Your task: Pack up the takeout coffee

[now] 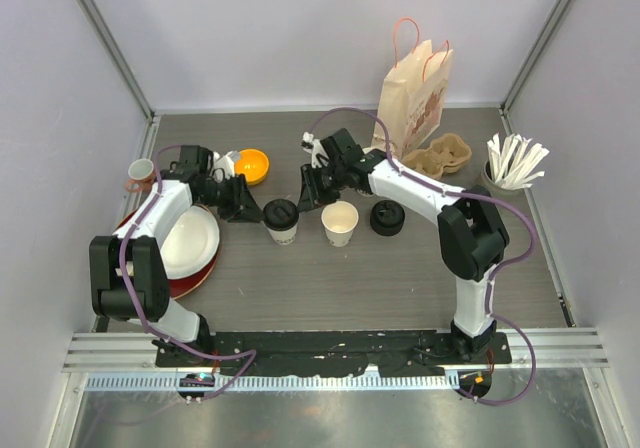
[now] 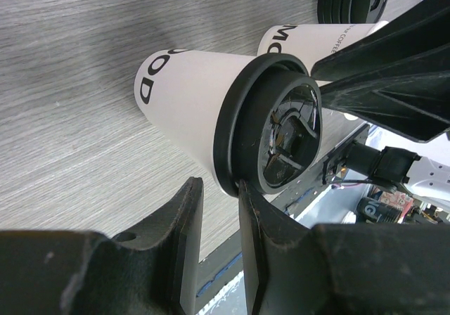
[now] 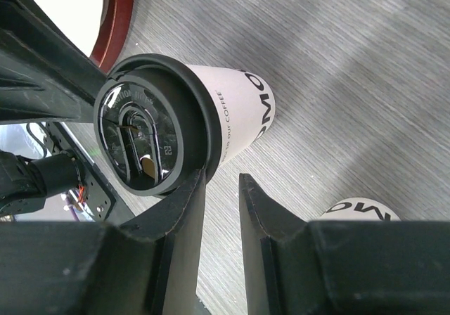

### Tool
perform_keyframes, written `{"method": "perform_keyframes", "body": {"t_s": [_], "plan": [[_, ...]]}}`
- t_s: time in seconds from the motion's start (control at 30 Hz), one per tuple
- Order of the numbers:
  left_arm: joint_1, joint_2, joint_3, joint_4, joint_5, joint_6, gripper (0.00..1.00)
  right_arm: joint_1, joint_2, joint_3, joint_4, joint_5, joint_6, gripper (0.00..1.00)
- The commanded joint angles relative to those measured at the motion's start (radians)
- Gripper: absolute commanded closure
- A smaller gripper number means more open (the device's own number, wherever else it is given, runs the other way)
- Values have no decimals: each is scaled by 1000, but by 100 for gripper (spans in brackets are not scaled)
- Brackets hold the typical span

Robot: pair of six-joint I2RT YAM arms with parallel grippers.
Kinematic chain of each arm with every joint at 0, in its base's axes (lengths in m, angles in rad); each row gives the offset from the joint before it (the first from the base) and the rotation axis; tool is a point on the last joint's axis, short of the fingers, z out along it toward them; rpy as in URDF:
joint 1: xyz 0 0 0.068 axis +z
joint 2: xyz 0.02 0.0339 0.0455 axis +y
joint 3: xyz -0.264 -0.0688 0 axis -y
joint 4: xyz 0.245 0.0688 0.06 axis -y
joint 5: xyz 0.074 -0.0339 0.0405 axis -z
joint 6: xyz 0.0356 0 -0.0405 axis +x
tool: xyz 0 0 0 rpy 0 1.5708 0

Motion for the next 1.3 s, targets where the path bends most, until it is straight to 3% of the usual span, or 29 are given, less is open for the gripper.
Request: {"method": "perform_keyframes", "body": {"t_s": [0.0,0.5,0.73,0.9,1.27], "plan": [[-2,-9,6,13,28,1,70,9,14,31,42,-31,13,69],[-5,-8,4,20,31,-1,70,12,26,46,56,-67,24,69],[-19,12,-8,31,22,-15,70,15,50,-20,100,-73,58,72],[-25,55,-32,22,14,-13,76,24,37,-87,122,-50,68,76],[-25,107,-46,16,0,-21,100,34,26,-138,151,-24,88,78]]}}
